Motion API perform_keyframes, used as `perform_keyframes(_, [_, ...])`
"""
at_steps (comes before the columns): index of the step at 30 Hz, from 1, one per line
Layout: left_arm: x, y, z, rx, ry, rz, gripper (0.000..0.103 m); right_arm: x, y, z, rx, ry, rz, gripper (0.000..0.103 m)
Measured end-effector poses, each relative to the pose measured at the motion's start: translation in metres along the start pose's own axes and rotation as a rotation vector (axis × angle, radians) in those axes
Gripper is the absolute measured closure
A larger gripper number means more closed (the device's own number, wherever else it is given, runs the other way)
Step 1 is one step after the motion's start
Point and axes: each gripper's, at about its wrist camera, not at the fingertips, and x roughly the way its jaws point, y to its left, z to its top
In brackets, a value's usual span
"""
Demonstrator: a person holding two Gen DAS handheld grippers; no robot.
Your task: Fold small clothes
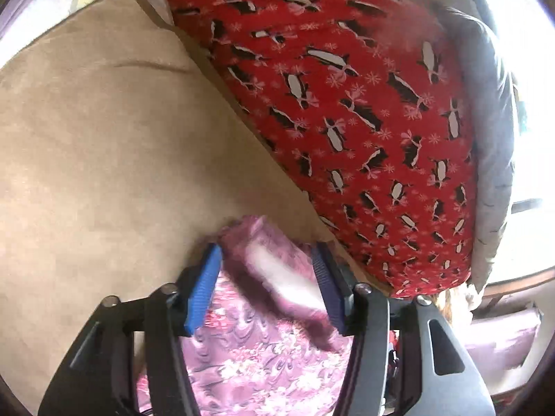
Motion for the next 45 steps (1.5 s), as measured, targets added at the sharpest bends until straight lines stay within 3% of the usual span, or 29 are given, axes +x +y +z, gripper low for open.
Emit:
perform_keyframes(4, [0.017, -0.004, -0.024, 0.128, 0.083, 0.049, 0.05, 0.018, 0.024, -0.01, -0.213, 0.052, -0.166, 0.045])
perform_keyframes(9, [0.05, -0.019, -0.054, 0.289, 0.151, 0.147, 0.05, 0.053, 0.034, -0.015, -0.349, 0.078, -0.319, 0.044])
perform_keyframes(10, [0.054, -0.026, -0.056, 0.324, 0.137, 0.186, 0.05, 0.061, 0.034, -0.015, -0.358, 0.082, -0.337, 0.047])
perform_keyframes(12, [0.06, -0.038, -0.056, 0.364, 0.098, 0.242, 0.05, 0.065, 0.04, -0.014, -0.381, 0.09, -0.306, 0.098])
perform_keyframes(13, [0.065, -0.044, -0.051, 0.367, 0.077, 0.267, 0.05, 0.066, 0.046, -0.012, -0.389, 0.091, -0.269, 0.099])
perform_keyframes(16, [0.081, -0.045, -0.036, 0.334, 0.019, 0.357, 0.05, 0.049, 0.057, -0.003, -0.407, -0.02, -0.206, 0.099])
perform_keyframes(18, [0.092, -0.038, -0.028, 0.316, 0.009, 0.434, 0.05, 0.047, 0.04, 0.012, -0.344, -0.056, -0.261, 0.099])
perform_keyframes(19, [0.099, -0.032, -0.023, 0.291, 0.014, 0.48, 0.05, 0.053, 0.026, 0.018, -0.298, -0.02, -0.296, 0.099])
perform_keyframes(21, [0.095, -0.021, -0.016, 0.228, 0.026, 0.434, 0.05, 0.065, 0.001, 0.019, -0.241, 0.066, -0.366, 0.098])
perform_keyframes(22, [0.085, -0.018, -0.014, 0.198, 0.015, 0.387, 0.05, 0.067, -0.006, 0.017, -0.217, 0.095, -0.355, 0.098])
perform_keyframes(23, [0.078, -0.015, -0.015, 0.191, 0.015, 0.35, 0.05, 0.063, -0.008, 0.016, -0.203, 0.084, -0.328, 0.092])
perform_keyframes(25, [0.062, -0.011, -0.023, 0.192, 0.04, 0.262, 0.05, 0.051, -0.006, 0.012, -0.2, 0.051, -0.28, 0.091])
perform_keyframes(26, [0.055, -0.011, -0.029, 0.204, 0.043, 0.237, 0.05, 0.044, -0.005, 0.011, -0.19, 0.053, -0.232, 0.084])
perform_keyframes(27, [0.048, -0.011, -0.04, 0.236, 0.041, 0.219, 0.05, 0.039, -0.007, 0.009, -0.168, 0.058, -0.185, 0.069])
perform_keyframes(29, [0.045, -0.012, -0.058, 0.295, 0.036, 0.251, 0.05, 0.032, -0.009, 0.003, -0.144, 0.059, -0.159, 0.049])
perform_keyframes(31, [0.055, -0.01, -0.075, 0.366, 0.041, 0.392, 0.05, 0.041, -0.012, -0.006, -0.149, 0.102, -0.199, 0.054])
perform_keyframes(32, [0.056, -0.008, -0.079, 0.366, 0.052, 0.404, 0.049, 0.044, -0.01, -0.009, -0.17, 0.117, -0.216, 0.059])
perform_keyframes(35, [0.035, -0.007, -0.094, 0.334, 0.037, 0.354, 0.05, 0.033, 0.0, -0.02, -0.169, 0.133, -0.201, 0.058])
perform_keyframes(40, [0.006, -0.01, -0.142, 0.421, -0.011, 0.338, 0.05, -0.016, -0.006, -0.066, -0.202, 0.192, -0.221, 0.045])
perform_keyframes(41, [0.008, -0.007, -0.15, 0.43, 0.0, 0.353, 0.05, -0.02, -0.012, -0.074, -0.187, 0.206, -0.218, 0.046])
perform_keyframes(43, [0.023, -0.002, -0.161, 0.447, 0.022, 0.419, 0.05, -0.034, -0.02, -0.088, -0.181, 0.23, -0.182, 0.085])
perform_keyframes(44, [0.026, -0.002, -0.165, 0.452, 0.017, 0.441, 0.049, -0.039, -0.015, -0.091, -0.213, 0.22, -0.16, 0.098])
perform_keyframes(45, [0.026, 0.001, -0.168, 0.468, -0.001, 0.453, 0.048, -0.047, -0.009, -0.092, -0.25, 0.184, -0.156, 0.098])
